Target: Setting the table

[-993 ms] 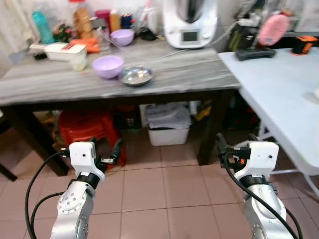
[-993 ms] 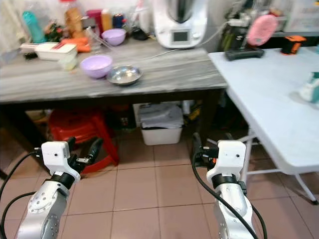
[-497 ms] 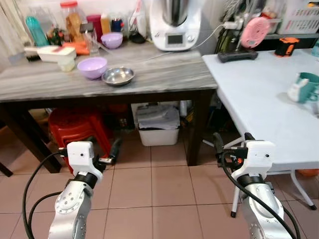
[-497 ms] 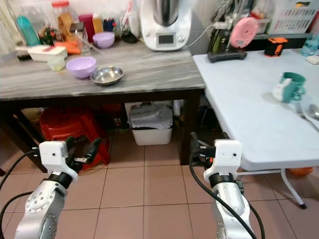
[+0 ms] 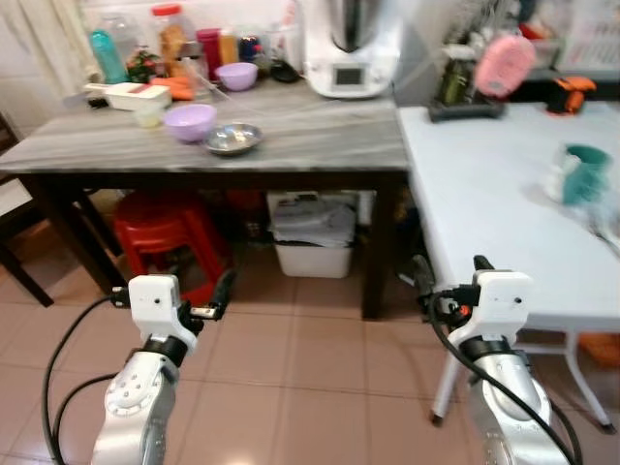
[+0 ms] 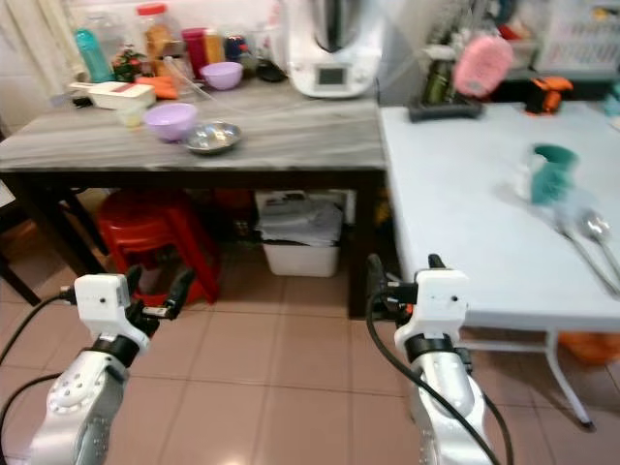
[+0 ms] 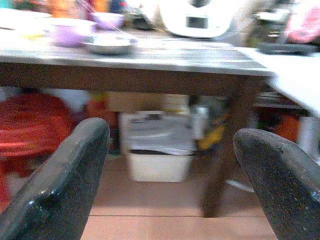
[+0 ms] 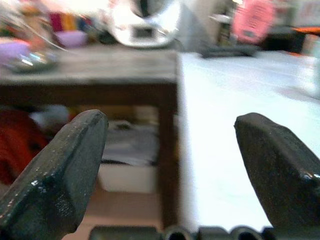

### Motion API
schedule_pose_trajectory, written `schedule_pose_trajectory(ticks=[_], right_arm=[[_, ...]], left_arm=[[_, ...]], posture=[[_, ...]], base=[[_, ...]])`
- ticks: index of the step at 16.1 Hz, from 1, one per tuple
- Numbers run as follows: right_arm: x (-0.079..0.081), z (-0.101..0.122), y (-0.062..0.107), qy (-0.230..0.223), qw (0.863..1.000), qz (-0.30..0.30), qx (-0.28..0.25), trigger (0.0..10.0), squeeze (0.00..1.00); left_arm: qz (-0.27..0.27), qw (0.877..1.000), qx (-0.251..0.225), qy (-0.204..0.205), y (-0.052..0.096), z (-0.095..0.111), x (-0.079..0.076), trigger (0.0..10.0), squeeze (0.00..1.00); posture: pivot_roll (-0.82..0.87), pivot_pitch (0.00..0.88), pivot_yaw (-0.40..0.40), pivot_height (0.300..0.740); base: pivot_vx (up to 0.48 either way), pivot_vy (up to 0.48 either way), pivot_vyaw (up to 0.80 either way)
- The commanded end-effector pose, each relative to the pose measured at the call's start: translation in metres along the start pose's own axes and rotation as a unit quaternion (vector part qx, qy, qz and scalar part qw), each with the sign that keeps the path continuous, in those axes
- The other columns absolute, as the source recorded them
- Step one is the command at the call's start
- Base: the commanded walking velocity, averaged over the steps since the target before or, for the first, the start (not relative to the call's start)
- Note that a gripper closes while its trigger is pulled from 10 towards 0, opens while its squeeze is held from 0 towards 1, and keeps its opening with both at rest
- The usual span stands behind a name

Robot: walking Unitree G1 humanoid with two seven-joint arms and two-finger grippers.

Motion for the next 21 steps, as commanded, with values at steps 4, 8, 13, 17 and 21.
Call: schedule_pose_trajectory(ticks=[4, 8, 13, 17, 21], right_arm=[[-0.002, 0.004, -0.003, -0.002, 1.0, -0.006, -0.007, 10.0, 0.0], [-0.001, 0.004, -0.004, -0.001, 1.0, -0.003, -0.007, 10.0, 0.0], [-0.002, 0.004, -0.005, 0.001, 1.0, -0.001, -0.008, 10.0, 0.0], [-0.003, 0.003, -0.006, 0.001, 1.0, -0.002, -0.009, 10.0, 0.0], [-0.001, 0.002, -0.006, 0.001, 1.0, -0.004, -0.008, 10.0, 0.0]], left_arm=[[-0.01, 1.0, -0.003, -0.004, -0.002, 0.004, -0.003, 10.0, 0.0], [-0.012, 1.0, -0.002, -0.002, -0.003, 0.003, -0.004, 10.0, 0.0], [-0.016, 1.0, 0.0, -0.004, -0.002, 0.002, -0.005, 10.0, 0.0], [-0.023, 1.0, -0.009, 0.006, -0.004, 0.004, -0.007, 10.0, 0.0], [-0.055, 0.998, -0.011, 0.01, -0.002, 0.005, -0.014, 10.0, 0.0]], posture=[[-0.1, 0.0, 0.073, 0.74], [-0.1, 0.0, 0.069, 0.74], [-0.1, 0.0, 0.067, 0.74], [-0.1, 0.0, 0.071, 0.74], [-0.1, 0.0, 0.076, 0.74]], base=[[0.0, -0.445, 0.0], [0.0, -0.467, 0.0], [0.0, -0.469, 0.0], [0.0, -0.234, 0.0], [0.0, 0.0, 0.0]])
Point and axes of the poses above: a point about 5 cm out from each wrist's last joint towards the gripper, its own y axis pointing back from the gripper into the wrist, its own z axis along the axis of the wrist's last joint, x = y × z, the point moved 3 cm from there along -y, pointing out of the wrist towards the gripper
